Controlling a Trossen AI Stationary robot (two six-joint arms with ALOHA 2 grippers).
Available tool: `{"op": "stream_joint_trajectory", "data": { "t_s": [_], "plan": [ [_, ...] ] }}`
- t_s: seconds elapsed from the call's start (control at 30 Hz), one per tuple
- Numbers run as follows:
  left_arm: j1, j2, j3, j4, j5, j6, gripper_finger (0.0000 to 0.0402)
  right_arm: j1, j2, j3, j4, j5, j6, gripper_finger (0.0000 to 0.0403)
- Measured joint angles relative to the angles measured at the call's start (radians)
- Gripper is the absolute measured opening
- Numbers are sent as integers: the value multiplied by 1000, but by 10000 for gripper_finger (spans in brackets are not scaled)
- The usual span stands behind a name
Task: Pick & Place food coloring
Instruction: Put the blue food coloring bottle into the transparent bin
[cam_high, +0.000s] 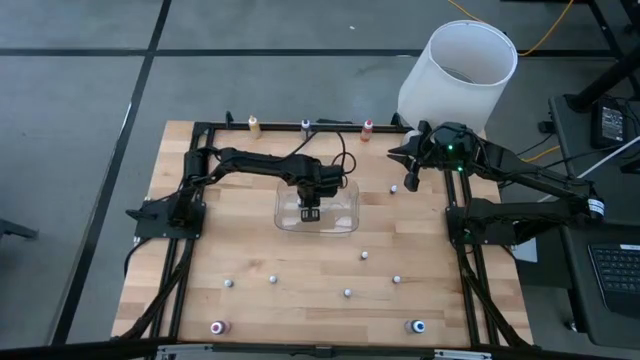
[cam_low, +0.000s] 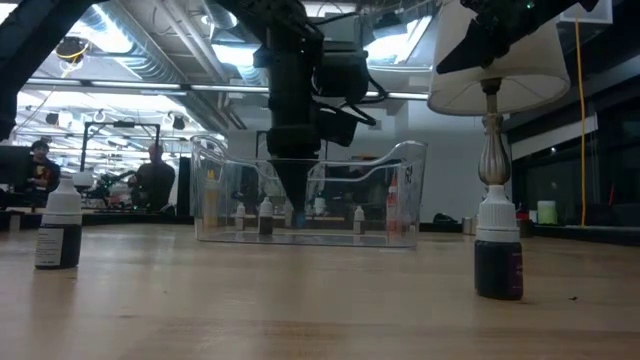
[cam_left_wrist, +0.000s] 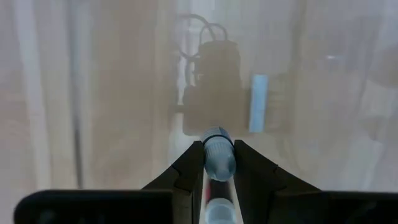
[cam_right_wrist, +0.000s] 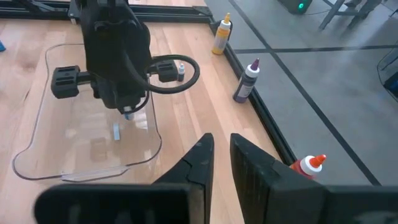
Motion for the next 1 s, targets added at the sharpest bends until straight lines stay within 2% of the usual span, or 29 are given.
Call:
{"op": "stream_joint_trajectory", "data": {
  "t_s": [0.4,0.73,1.0],
  "plan": [
    [6,0,0,-13,9,-5,67,0,0,0,0,0,0,58],
    [7,0,0,-16,28,-13,106,0,0,0,0,0,0,58],
    [7,0,0,-16,27,-15,119,0,0,0,0,0,0,58]
  ]
}}
